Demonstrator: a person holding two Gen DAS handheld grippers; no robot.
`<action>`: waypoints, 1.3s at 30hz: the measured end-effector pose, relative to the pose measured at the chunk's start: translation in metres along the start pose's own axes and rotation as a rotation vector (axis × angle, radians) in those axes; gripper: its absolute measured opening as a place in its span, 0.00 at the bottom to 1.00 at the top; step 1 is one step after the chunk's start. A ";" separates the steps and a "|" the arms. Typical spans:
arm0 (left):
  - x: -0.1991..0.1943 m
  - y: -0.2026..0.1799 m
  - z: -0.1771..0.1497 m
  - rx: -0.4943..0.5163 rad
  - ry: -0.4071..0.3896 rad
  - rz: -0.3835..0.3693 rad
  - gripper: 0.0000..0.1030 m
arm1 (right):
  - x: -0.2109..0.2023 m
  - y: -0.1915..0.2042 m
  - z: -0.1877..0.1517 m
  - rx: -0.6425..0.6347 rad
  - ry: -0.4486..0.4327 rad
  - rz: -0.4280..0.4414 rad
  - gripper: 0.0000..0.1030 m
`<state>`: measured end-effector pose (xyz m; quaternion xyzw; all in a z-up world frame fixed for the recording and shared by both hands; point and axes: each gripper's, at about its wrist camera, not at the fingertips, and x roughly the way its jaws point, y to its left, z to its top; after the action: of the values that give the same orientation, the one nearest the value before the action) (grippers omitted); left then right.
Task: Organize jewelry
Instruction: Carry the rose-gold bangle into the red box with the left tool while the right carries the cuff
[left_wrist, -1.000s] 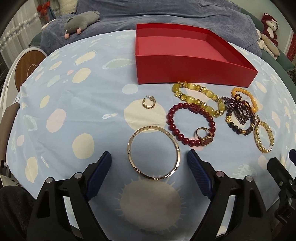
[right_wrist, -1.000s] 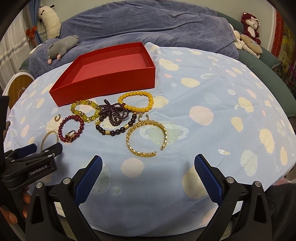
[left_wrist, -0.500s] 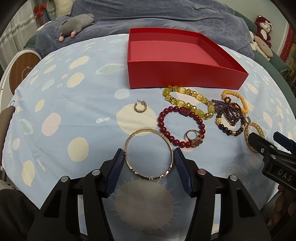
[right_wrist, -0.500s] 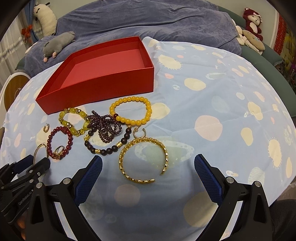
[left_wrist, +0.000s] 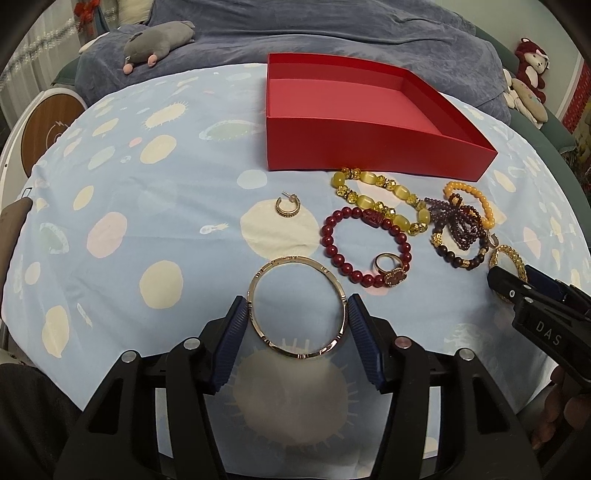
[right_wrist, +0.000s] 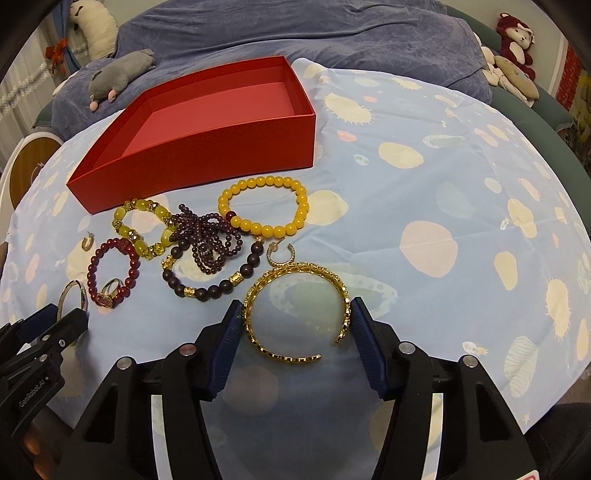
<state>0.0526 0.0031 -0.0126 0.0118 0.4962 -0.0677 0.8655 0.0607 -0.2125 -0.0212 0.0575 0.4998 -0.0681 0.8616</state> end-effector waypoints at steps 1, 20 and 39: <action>-0.001 0.001 0.000 -0.003 0.001 -0.001 0.52 | 0.000 -0.001 -0.001 -0.003 0.000 0.000 0.55; -0.033 0.008 0.029 -0.034 -0.061 -0.050 0.52 | -0.047 -0.004 0.019 0.019 -0.073 0.102 0.55; 0.069 -0.017 0.252 0.081 -0.089 -0.073 0.52 | 0.058 0.041 0.244 -0.116 -0.087 0.155 0.55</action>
<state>0.3011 -0.0435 0.0568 0.0254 0.4543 -0.1198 0.8824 0.3052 -0.2165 0.0501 0.0430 0.4589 0.0257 0.8871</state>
